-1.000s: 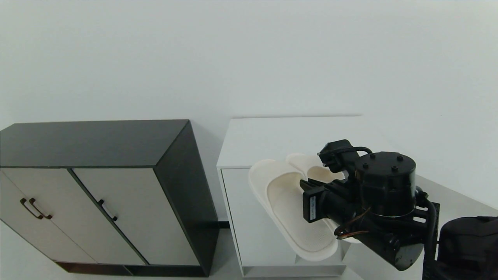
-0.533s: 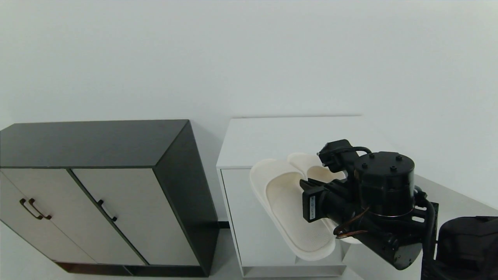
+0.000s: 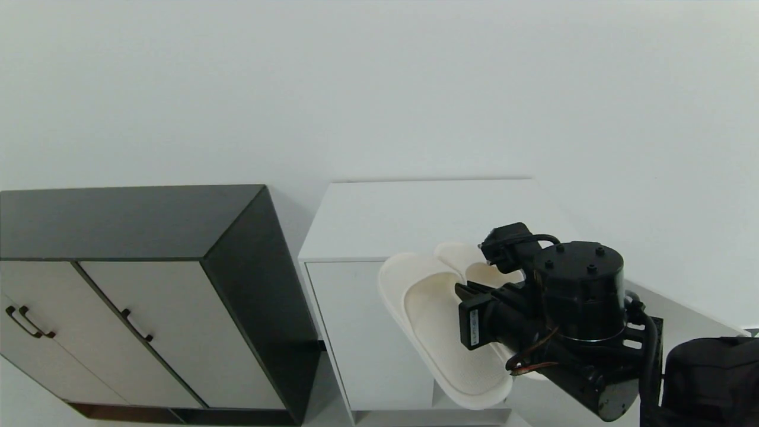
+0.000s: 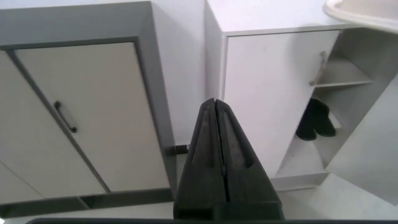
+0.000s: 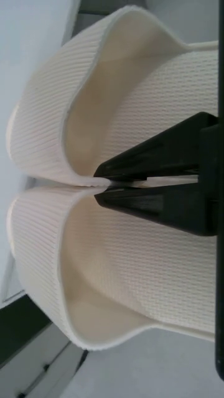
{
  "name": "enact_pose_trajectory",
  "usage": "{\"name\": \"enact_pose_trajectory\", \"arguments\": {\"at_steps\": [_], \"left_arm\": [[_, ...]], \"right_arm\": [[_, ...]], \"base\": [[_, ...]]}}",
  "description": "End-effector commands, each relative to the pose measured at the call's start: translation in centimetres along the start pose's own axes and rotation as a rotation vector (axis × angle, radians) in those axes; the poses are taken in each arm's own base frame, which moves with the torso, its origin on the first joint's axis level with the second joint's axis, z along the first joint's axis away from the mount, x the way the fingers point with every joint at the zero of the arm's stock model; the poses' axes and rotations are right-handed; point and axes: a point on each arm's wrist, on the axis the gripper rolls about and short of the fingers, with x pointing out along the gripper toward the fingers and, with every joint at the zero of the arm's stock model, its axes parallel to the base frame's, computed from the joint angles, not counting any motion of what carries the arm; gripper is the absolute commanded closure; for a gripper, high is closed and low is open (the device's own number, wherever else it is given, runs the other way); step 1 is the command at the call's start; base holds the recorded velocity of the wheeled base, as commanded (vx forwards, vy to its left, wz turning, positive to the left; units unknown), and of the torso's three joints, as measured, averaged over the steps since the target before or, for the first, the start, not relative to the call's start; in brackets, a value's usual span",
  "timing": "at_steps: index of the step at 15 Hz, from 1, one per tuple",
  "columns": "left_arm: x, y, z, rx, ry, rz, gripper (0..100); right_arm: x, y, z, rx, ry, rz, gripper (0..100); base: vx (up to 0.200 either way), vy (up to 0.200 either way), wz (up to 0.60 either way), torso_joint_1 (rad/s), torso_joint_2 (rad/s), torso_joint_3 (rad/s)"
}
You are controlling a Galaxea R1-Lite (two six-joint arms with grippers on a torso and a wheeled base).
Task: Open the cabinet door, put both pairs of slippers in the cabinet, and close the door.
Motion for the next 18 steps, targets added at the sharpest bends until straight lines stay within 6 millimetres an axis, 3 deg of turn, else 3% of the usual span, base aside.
{"name": "enact_pose_trajectory", "arguments": {"at_steps": [1, 7, 18], "left_arm": [[0.01, 0.00, -0.01, 0.000, 0.002, 0.000, 100], [0.01, 0.00, 0.01, 0.000, 0.000, 0.000, 100], [0.01, 0.00, 0.01, 0.000, 0.000, 0.000, 100]], "right_arm": [[-0.43, -0.06, 0.13, 0.002, -0.006, 0.003, 100], [-0.54, -0.01, -0.45, -0.018, 0.008, 0.007, 100], [-0.42, -0.12, -0.77, -0.031, -0.013, 0.007, 100]], "base": [[0.000, -0.200, 0.00, -0.002, 0.00, 0.002], [0.000, -0.200, 0.00, 0.002, 0.00, 0.002], [0.000, 0.000, 0.00, 0.000, 0.00, 0.000]]}}
